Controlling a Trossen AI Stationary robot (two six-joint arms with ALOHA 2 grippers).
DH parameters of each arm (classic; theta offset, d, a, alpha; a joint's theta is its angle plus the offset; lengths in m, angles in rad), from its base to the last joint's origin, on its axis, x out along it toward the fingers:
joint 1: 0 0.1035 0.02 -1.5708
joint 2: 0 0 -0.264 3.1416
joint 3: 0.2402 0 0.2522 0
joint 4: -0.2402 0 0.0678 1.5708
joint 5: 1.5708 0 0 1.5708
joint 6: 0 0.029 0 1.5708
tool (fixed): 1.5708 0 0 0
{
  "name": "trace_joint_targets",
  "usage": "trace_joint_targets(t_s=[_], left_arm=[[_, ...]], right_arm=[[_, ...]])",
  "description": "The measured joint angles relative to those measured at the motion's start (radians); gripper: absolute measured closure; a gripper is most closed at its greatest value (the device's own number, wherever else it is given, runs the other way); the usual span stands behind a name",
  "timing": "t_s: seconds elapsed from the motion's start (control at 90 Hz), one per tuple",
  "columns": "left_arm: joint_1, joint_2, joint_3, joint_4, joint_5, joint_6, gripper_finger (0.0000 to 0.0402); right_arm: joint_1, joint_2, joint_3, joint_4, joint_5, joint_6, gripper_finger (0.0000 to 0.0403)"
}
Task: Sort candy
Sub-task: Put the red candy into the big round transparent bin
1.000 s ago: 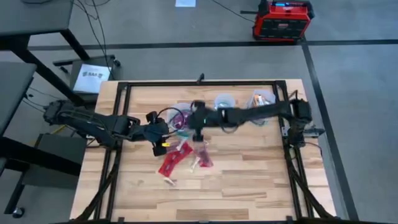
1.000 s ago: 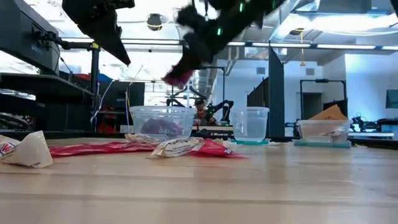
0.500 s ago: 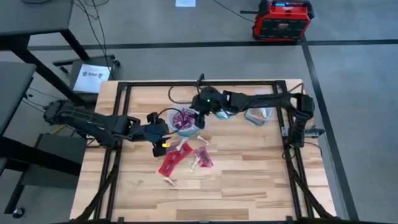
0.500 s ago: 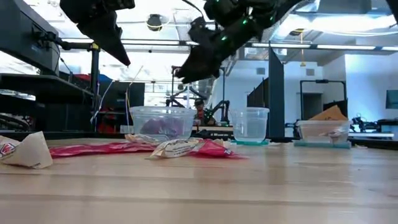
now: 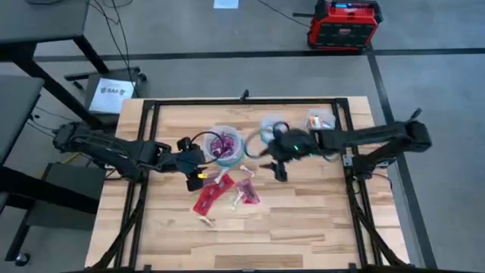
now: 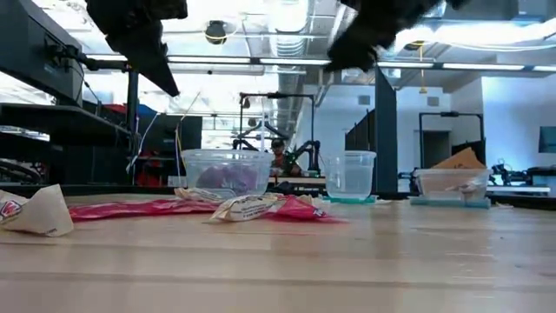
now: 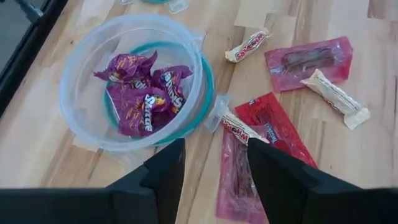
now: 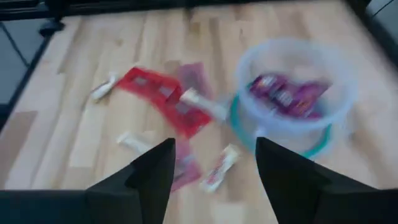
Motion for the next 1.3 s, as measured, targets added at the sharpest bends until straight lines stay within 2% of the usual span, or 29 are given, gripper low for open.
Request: trace_joint_targets(t_s=[0.189,0.3,0.433,0.656,0.911,1.3], left_arm=[[0.001,0.043,0.0,0.033,0.0,-0.001,0.024],[0.001,0.079,0.0,0.069,0.002,-0.003,0.024],[0.001,0.109,0.0,0.089,0.04,-0.003,0.024],[0.001,0.115,-0.007,0.092,0.042,-0.016,0.024],[0.001,0.113,-0.122,0.19,0.043,-0.023,0.024],[0.001,-0.067,-0.306,0.512,0.037,-0.003,0.024]], right_arm=[[0.083,-0.01,-0.214,0.357,0.016,0.117,0.0209],[0.096,0.047,-0.252,0.514,0.016,0.16,0.0209],[0.096,0.132,-0.253,0.606,0.011,0.209,0.0209],[0.097,0.171,-0.253,0.679,0.007,0.164,0.0209],[0.088,0.171,-0.253,0.698,0.008,0.132,0.0209],[0.066,0.171,-0.253,0.7,0.034,0.13,0.0209]])
